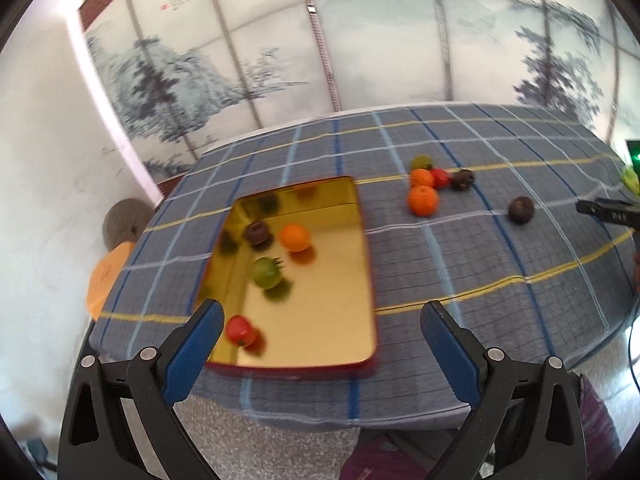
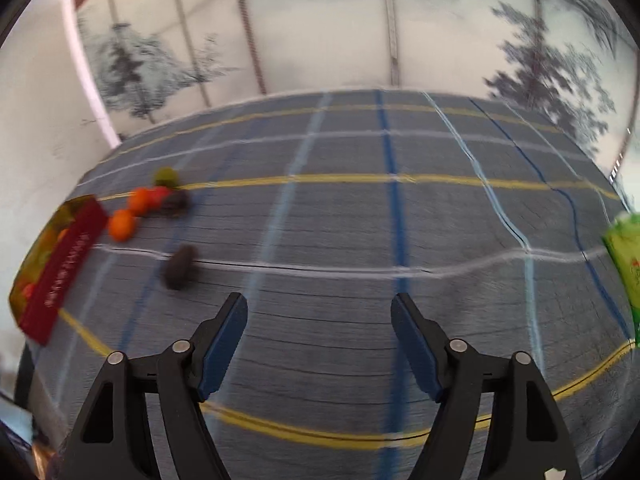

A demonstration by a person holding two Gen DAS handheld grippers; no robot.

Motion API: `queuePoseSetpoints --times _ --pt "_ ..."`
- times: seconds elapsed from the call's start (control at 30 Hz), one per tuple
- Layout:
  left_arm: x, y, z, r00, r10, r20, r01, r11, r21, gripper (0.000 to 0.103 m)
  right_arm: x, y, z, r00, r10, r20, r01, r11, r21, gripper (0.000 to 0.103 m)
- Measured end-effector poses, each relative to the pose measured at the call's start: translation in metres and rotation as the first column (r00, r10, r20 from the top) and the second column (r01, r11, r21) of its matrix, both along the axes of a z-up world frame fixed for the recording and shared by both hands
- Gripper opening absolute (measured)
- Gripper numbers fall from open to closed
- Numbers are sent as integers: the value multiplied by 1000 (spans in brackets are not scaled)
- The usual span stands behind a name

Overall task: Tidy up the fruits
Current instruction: 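Grasp the orange tangerine with the left gripper, then place the tangerine in the tin with the left gripper while the right gripper grasps the brown fruit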

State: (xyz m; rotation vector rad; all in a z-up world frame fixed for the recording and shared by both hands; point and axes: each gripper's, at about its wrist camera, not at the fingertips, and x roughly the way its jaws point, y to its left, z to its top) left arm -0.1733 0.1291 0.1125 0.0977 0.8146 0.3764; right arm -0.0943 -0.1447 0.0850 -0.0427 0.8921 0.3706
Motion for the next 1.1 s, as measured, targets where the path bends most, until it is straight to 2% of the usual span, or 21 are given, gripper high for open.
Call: queuePoseSetpoints --times 0.07,0.17,0.23,0.37,0.47,0.57,0.63,0.67,0.8,0.9,0.93,1.0,1.03,1.1 --pt "12 -11 -1 999 -32 -15 33 999 7 98 8 -9 -4 1000 -25 -15 25 1000 5 76" --pt "33 -24 -3 992 -120 -33 119 993 -27 98 22 -18 -12 998 -42 -48 42 999 4 78" --pt "50 -34 -4 985 -170 -41 170 985 -3 98 27 -22 -15 997 -50 -60 52 998 25 84" --pt "88 -49 -4 951 -302 -60 303 953 1 98 26 -23 -15 998 -36 -46 38 998 48 90" --pt "127 -51 -11 928 -358 -102 357 934 -35 98 26 -26 -14 999 -21 -50 25 996 86 91" --pt "164 -44 -26 927 -345 -144 338 938 -70 95 24 -34 -14 998 -24 -54 31 989 142 91" --pt "186 -36 -36 926 -335 -176 317 941 -122 83 24 -35 -13 998 -27 -52 35 988 153 91" --pt "195 -33 -40 926 -325 -190 302 943 -140 80 23 -35 -12 998 -24 -50 32 987 156 91" --pt "222 -19 -61 929 -277 -247 238 955 -176 80 22 -32 -11 999 1 -46 7 986 167 91" --pt "233 -20 -74 921 -284 -268 241 953 -183 79 22 -32 -11 999 8 -49 1 985 174 92" --pt "237 -21 -80 913 -295 -281 247 949 -194 72 22 -32 -11 999 10 -49 -1 985 175 92" --pt "241 -21 -91 903 -290 -317 233 951 -205 48 23 -31 -12 998 18 -56 -8 985 174 92" --pt "239 -19 -89 918 -272 -288 216 953 -214 40 23 -30 -12 998 19 -60 -8 985 171 92" --pt "232 -16 -88 927 -254 -275 178 945 -274 39 23 -30 -12 998 20 -60 -10 985 170 92"
